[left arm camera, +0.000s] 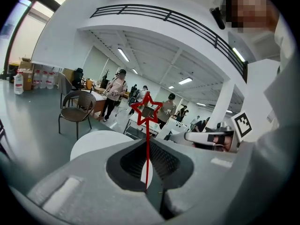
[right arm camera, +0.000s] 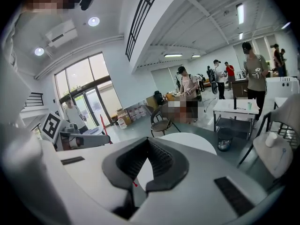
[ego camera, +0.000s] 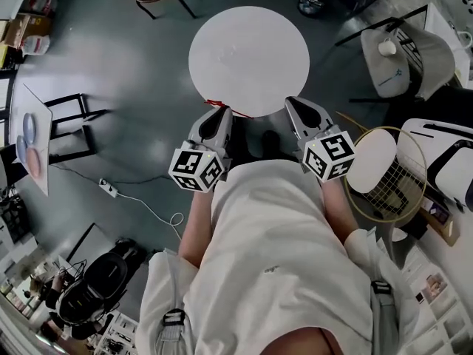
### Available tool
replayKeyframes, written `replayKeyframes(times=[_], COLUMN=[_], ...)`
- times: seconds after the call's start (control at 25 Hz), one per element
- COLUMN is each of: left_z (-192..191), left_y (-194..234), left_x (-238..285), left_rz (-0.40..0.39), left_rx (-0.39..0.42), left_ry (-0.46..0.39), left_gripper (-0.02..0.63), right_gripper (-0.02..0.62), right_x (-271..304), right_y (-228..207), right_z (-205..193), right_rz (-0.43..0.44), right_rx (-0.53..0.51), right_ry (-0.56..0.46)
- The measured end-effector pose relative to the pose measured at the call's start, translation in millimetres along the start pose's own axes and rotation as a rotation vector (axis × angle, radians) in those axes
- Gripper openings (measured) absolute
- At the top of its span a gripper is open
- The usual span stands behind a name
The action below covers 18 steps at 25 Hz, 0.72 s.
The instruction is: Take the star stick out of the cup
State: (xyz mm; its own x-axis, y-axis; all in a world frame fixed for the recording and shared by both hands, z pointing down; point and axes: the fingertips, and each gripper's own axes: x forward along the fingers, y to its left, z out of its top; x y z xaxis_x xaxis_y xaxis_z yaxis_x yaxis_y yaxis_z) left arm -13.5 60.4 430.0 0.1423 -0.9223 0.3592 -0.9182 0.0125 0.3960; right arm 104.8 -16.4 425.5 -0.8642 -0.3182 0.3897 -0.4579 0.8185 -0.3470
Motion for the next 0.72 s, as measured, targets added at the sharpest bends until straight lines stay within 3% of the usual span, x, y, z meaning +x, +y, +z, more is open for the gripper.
replayKeyframes(times=[0.2,0.36,0.6,0.72], left_z=[-39.3,-56.7,-51.7,-40.2], left_y=[-23.0,-42.3,-44.0,-43.9], left_x=[-11.5,-26.8,-50.5,-58.5], left_rz=[0.07,0.107,0.152,0.165], left_rx=[-0.008,-0.038,-0.044,-0.005], left_ry=[0.038,0.019,-0.038,-0.057], left_gripper=[0.023,0.023,0.023,0.023], right_gripper=[0.006,0.006,0.008,0.008], right_x=[-11.4,-17.7,-20.7,-20.8], right_y=[-4.7,0.9,20.1,30.3], right_z=[-35.5,-57.3,-47.4,-35.0], right_rz=[0.053,0.115,0.174,0.203], right_rx=[-0.001,-0.014,-0.07,-0.093], right_ry=[0.087,0.138,0.128,0.11])
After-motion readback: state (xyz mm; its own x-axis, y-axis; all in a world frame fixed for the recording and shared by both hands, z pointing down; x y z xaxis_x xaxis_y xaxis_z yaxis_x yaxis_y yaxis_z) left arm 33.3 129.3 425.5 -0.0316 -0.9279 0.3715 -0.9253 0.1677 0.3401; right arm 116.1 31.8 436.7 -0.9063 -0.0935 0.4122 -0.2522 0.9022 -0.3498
